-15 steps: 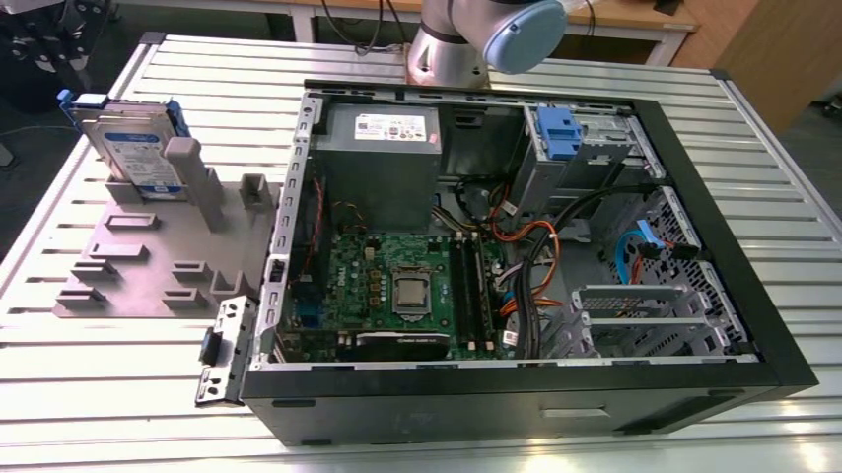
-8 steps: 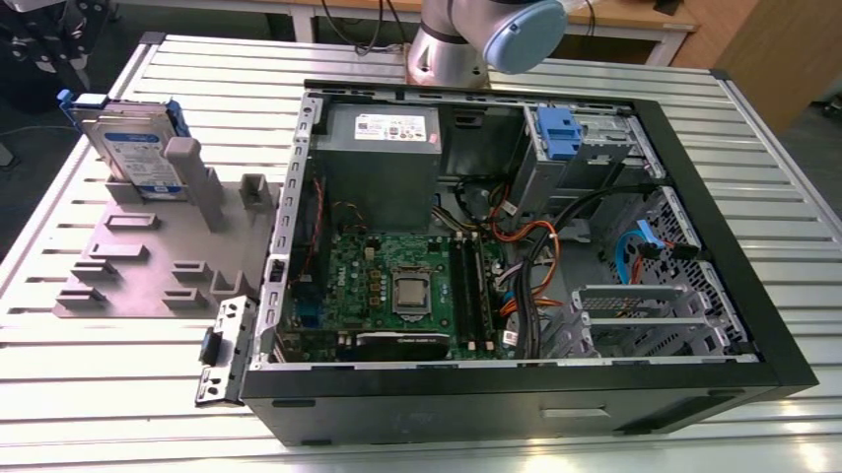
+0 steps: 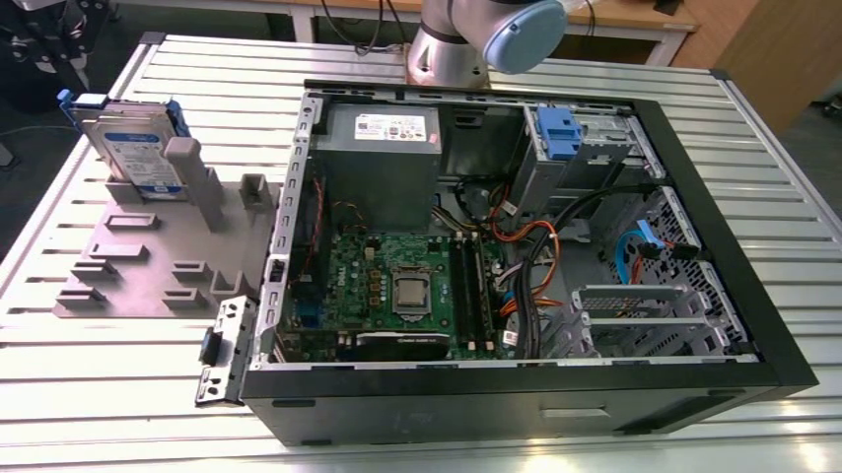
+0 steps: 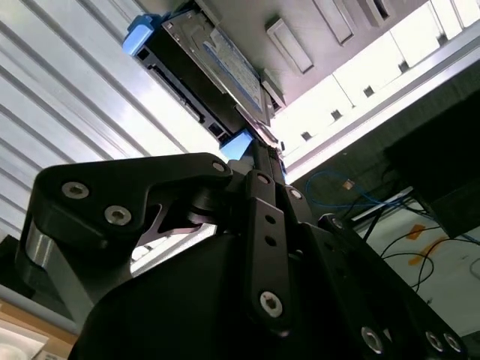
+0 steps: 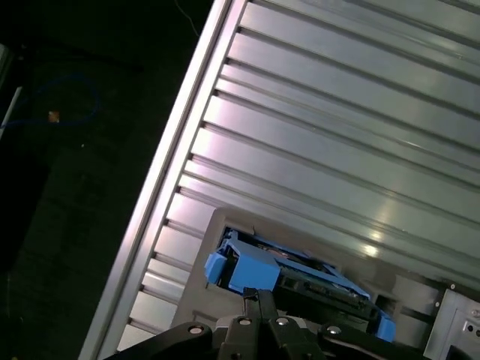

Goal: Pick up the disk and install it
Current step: 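Pick up the disk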

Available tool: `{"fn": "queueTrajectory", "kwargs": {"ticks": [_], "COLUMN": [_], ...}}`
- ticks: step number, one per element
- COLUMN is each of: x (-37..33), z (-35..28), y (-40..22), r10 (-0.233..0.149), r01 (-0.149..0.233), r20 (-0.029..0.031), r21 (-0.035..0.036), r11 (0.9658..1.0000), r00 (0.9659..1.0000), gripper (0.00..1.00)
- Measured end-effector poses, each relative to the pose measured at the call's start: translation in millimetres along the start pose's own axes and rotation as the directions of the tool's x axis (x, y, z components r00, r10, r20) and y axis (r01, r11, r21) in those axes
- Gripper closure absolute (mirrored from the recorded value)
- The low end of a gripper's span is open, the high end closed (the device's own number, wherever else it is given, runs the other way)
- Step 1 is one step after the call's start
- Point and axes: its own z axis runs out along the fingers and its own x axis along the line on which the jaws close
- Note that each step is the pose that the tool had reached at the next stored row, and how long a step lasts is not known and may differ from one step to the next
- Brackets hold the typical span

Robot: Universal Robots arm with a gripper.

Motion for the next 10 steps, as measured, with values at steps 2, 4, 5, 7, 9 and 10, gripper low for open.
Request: {"fn": "queueTrajectory", "kwargs": {"ticks": [2, 4, 5, 7, 9, 10], "x": [0.0, 0.0, 0.0, 0.0, 0.0, 0.0], "z": [0.0, 0.0, 0.0, 0.0, 0.0, 0.0], "y": [0.0, 0.0, 0.0, 0.0, 0.0, 0.0], "r10": [-0.014, -0.026, -0.031, -0.042, -0.052, -0.057], "r01": [0.014, 0.026, 0.031, 0.042, 0.052, 0.057], "r20": [-0.0005, -0.001, -0.0013, -0.0017, -0.0022, -0.0023], "r21": [0.0, 0.0, 0.0, 0.0, 0.0, 0.0], "r11": [0.9999, 0.9997, 0.9995, 0.9991, 0.9987, 0.9984], "r00": [0.9999, 0.9997, 0.9995, 0.9991, 0.9987, 0.9984], "gripper": [0.89, 0.89, 0.89, 0.89, 0.89, 0.89]}}
